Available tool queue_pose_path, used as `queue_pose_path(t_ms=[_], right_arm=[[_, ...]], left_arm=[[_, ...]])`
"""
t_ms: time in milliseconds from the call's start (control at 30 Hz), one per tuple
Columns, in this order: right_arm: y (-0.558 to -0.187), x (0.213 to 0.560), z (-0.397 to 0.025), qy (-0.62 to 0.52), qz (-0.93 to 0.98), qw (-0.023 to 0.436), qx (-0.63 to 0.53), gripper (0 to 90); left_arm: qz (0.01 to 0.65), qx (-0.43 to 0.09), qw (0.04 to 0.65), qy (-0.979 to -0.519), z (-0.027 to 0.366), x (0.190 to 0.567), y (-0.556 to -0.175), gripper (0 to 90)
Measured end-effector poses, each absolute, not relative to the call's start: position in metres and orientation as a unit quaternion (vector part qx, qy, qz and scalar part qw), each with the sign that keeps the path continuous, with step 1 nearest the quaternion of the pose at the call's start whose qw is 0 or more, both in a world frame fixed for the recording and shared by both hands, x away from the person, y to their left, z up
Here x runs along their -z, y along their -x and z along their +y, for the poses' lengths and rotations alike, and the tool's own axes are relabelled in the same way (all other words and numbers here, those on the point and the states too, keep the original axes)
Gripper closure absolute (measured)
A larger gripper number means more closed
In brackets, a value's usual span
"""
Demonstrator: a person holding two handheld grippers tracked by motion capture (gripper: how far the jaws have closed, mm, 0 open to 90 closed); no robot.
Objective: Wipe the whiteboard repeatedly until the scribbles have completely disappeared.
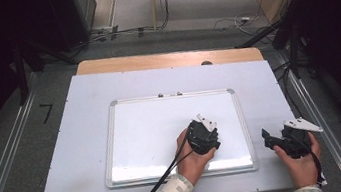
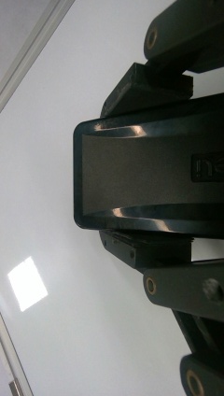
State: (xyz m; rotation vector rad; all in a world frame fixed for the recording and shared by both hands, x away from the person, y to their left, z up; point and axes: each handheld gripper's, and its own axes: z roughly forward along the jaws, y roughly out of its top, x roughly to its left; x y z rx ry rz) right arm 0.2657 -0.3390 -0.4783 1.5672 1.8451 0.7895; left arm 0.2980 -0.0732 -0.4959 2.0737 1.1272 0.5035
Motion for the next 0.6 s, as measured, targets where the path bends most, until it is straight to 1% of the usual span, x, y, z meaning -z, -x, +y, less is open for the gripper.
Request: queue_pose_path(t_ms=[300, 600], right_arm=[[-0.2649, 0.4781, -0.3412, -0.590, 0.691, 0.294, -0.298, 19.3], [-0.2652, 0.4790, -0.3427, -0.592, 0.690, 0.294, -0.297, 19.4]], left_arm=[[0.436, -0.196, 0.357, -0.803, -0.0796, 0.4957, -0.3058, 41.1], [0.432, -0.192, 0.360, -0.804, -0.0711, 0.4959, -0.3025, 41.0]])
